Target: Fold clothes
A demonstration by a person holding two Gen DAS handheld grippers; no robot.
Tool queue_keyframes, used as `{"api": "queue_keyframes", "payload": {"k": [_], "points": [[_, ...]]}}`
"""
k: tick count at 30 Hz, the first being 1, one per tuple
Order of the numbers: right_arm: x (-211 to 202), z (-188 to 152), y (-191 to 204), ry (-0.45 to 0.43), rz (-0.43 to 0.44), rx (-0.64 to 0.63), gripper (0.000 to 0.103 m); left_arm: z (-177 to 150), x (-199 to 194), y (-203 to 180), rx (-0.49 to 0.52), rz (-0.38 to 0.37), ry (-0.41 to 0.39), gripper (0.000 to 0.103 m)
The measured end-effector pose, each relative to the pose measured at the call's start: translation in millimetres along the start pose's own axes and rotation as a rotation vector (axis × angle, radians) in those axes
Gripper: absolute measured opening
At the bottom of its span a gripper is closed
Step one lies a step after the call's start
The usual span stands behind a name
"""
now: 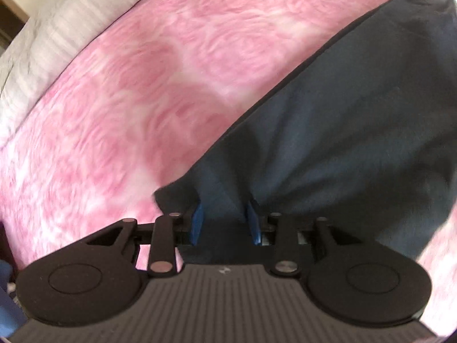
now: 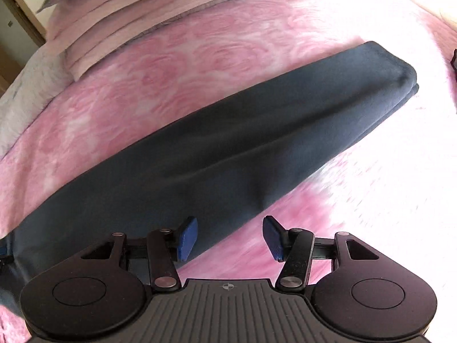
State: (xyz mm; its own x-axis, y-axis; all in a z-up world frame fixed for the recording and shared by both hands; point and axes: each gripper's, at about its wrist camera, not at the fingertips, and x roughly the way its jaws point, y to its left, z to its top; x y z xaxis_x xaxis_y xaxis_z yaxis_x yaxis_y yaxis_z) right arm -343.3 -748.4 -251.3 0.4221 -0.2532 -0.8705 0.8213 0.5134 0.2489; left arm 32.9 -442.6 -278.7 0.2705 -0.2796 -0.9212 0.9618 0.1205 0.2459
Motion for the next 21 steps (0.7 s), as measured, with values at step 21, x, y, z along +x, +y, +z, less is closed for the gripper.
{"api": "queue_keyframes", "payload": {"k": [21], "points": [[0.3, -77.2, 148.6, 0.091, 0.245, -0.014, 0.056, -49.6, -70.8, -26.8, 0.197, -0.096, -0.125, 0.024]]}}
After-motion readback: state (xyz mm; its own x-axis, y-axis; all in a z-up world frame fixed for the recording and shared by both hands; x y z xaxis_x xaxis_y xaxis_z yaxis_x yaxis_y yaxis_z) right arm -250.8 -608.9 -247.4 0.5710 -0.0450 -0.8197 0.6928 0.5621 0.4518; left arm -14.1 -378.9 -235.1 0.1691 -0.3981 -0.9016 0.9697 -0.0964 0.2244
